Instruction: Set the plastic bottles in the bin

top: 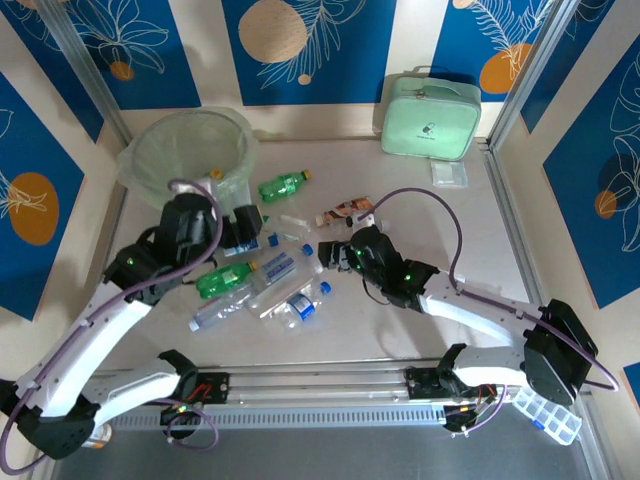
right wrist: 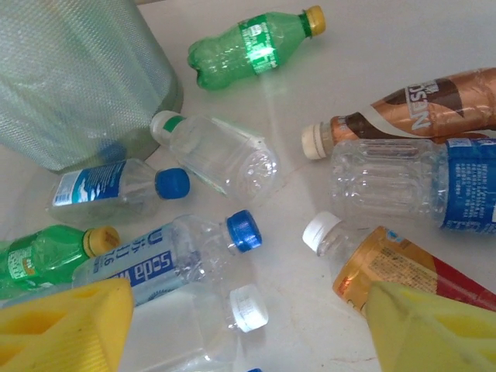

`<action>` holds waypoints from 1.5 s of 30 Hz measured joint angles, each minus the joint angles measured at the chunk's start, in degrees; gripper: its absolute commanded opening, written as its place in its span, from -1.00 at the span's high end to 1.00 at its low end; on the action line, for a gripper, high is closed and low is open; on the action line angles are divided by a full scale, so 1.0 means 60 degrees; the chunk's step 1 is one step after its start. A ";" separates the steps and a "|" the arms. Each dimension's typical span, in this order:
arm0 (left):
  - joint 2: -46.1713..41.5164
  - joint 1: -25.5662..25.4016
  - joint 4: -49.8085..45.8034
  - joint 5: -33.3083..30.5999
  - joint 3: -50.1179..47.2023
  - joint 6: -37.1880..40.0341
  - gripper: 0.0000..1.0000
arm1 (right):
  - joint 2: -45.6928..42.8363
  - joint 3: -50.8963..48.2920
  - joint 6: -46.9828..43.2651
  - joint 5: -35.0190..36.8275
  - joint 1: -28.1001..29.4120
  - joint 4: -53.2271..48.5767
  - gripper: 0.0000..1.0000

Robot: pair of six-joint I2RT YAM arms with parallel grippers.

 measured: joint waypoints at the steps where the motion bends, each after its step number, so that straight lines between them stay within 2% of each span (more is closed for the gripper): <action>1: -0.0113 -0.0109 0.0182 0.0018 -0.0426 -0.0011 -0.86 | 0.0069 0.0084 0.0142 -0.0186 -0.0168 -0.0051 -0.50; 8: -0.0663 -0.0933 0.2896 0.0412 -0.3807 0.0474 -0.86 | 0.1869 0.2091 0.1902 -0.1825 -0.1494 -0.0339 -0.42; 16: -0.1202 -0.1060 0.4790 0.0404 -0.5235 0.0911 -0.85 | 0.5967 0.6054 0.4328 -0.2922 -0.2575 -0.0725 -0.38; 22: -0.2554 -0.1078 0.5045 -0.0160 -0.5621 0.0900 -0.85 | 0.8768 0.8564 0.5501 -0.3242 -0.2834 -0.1184 -0.42; 26: -0.2874 -0.1078 0.5136 -0.0299 -0.5694 0.0798 -0.85 | 1.0156 1.0043 0.6018 -0.3453 -0.2973 -0.1581 -0.46; 38: -0.2925 -0.1078 0.5166 -0.0401 -0.5752 0.0550 -0.85 | 1.2571 1.4116 0.6550 -0.3486 -0.3118 -0.3042 -0.52; 45: -0.3075 -0.1078 0.5166 -0.0543 -0.5752 0.0477 -0.85 | 1.3121 1.4593 0.7082 -0.3490 -0.3118 -0.3497 -0.53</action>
